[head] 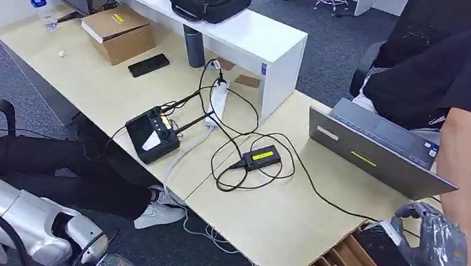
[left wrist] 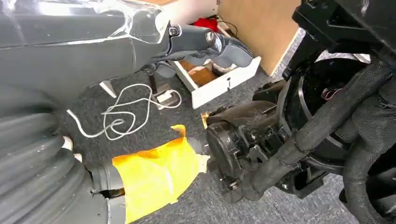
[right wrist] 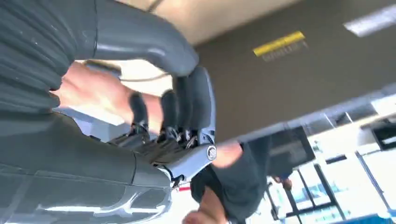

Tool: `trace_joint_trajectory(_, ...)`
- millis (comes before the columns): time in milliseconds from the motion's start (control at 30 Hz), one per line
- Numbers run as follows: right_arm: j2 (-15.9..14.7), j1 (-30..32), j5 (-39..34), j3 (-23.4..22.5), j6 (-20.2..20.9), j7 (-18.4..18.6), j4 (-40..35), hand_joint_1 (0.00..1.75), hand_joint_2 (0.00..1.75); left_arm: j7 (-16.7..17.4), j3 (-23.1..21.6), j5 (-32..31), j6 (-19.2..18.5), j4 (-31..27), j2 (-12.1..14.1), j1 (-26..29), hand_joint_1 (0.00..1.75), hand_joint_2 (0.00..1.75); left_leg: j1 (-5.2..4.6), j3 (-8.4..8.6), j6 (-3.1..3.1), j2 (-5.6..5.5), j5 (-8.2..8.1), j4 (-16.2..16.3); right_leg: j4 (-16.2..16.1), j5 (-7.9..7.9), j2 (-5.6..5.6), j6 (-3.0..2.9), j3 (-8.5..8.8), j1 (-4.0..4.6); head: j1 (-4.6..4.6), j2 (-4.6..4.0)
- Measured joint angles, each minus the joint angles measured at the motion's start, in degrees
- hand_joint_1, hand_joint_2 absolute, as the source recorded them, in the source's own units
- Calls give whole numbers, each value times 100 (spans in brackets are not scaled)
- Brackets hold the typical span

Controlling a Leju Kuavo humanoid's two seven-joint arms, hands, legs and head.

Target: Pass the card to the sensor for recognition and then transmit it.

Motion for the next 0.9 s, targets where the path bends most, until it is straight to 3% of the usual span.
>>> trace_joint_trajectory(67, -2, -27, 22, -28, 2, -2, -111, 175, 175, -31, -9, -4, -4, 0, 0, -11, 0, 175, 0, 1, 0, 0, 0, 0, 0, 0, 0, 0, 0, 0, 0, 0)
trace_joint_trajectory(100, -2, -38, 20, -50, 7, -2, -174, 150, 175, -50, -15, -24, -11, 0, -2, -29, 0, 175, 0, 0, 0, 0, 0, 0, 0, 0, 0, 0, 0, 0, 0, 0)
trace_joint_trajectory(133, -2, -52, 6, -66, 9, -2, -218, 37, 175, -66, -17, -42, -18, 0, -2, -45, 0, 175, 0, 0, 0, 0, 0, 0, 0, 0, 0, 0, 0, 0, 0, 0)
trace_joint_trajectory(167, -2, -66, -13, -81, 13, -4, -260, 0, 175, -87, -20, -72, -31, 0, -2, -61, 0, 175, 0, 0, 0, 0, 0, 0, 0, 0, 0, 0, 0, 0, 0, 0)
trace_joint_trajectory(900, -37, -56, -258, -107, 166, -87, -210, 0, 175, -142, -15, -205, -79, 0, -13, -98, 0, 175, 0, 1, 0, 0, 0, 0, 0, 0, 0, 0, 0, 0, 0, 0)
